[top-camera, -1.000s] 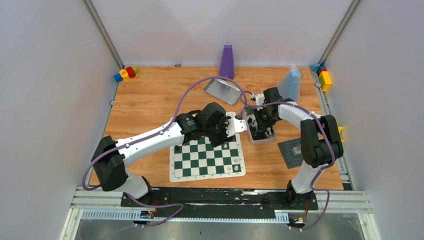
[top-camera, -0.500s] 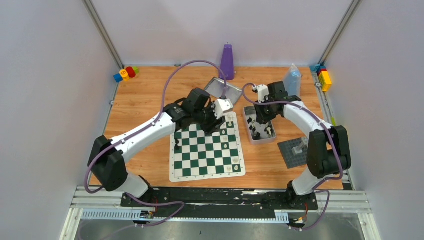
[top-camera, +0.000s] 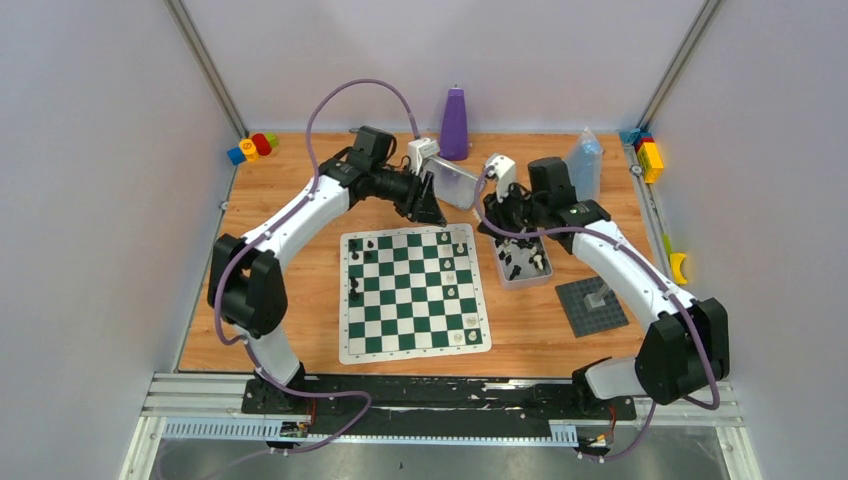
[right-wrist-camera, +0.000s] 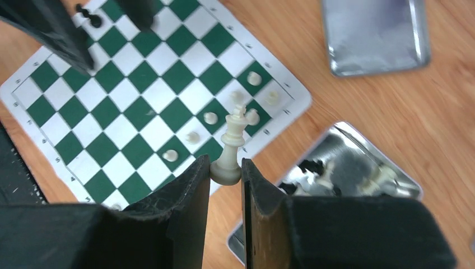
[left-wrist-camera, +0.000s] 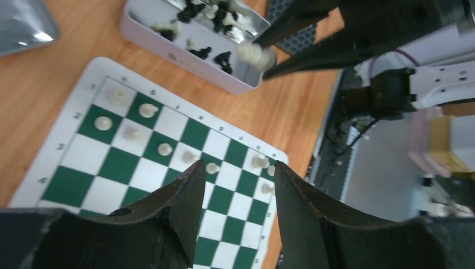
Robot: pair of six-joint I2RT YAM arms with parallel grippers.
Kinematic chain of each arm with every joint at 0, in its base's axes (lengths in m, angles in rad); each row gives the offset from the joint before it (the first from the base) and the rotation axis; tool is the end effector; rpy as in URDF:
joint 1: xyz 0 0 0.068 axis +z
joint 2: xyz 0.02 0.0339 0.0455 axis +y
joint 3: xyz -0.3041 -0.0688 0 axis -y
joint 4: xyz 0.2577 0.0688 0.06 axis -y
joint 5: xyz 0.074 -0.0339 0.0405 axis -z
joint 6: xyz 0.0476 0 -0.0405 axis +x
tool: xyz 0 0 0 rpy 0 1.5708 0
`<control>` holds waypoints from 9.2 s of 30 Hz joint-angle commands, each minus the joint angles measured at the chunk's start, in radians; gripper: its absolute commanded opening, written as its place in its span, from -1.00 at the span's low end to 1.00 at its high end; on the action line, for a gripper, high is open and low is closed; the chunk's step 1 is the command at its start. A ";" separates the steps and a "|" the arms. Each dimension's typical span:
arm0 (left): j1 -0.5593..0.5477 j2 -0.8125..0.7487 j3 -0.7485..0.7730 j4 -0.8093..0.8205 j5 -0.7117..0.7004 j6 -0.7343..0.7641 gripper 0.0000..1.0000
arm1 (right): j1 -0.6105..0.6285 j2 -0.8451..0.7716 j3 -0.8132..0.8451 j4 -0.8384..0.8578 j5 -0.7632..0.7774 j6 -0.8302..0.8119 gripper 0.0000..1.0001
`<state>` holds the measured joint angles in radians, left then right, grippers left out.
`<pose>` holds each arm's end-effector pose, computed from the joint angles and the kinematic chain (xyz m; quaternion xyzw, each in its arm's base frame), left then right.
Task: Set up the chess pieces on the board
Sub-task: Place the chess piece on the chessboard, then pick up the chess piece from the storage box.
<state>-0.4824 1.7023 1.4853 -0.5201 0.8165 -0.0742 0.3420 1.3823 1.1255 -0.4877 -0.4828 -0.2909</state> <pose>0.3413 -0.2179 0.3464 0.3275 0.7892 -0.4511 0.2576 0.2874 0.1258 0.3261 -0.3680 0.8153 0.2288 0.3841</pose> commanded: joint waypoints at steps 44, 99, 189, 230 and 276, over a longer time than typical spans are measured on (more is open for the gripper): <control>0.018 0.171 0.093 -0.012 0.323 -0.253 -0.43 | 0.230 -0.060 -0.021 0.113 -0.029 -0.051 -0.73; -0.481 0.288 0.039 -0.036 -0.617 0.363 -0.89 | -0.308 -0.187 -0.124 0.100 -0.005 0.119 0.36; -0.399 -0.103 -0.086 -0.064 -0.624 0.391 0.31 | -0.135 0.160 0.000 -0.104 0.332 -0.016 -0.18; -0.389 -0.153 -0.134 -0.046 -0.609 0.367 0.32 | -0.038 0.433 0.109 -0.180 0.658 -0.045 -0.38; 0.040 -0.325 -0.280 -0.077 -0.428 0.299 0.34 | 0.113 0.239 0.283 -0.375 0.182 -0.047 -0.85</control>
<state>-0.5514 1.4635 1.2285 -0.5911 0.3096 0.2584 0.3721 1.6325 1.3754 -0.8150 -0.2276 -0.3050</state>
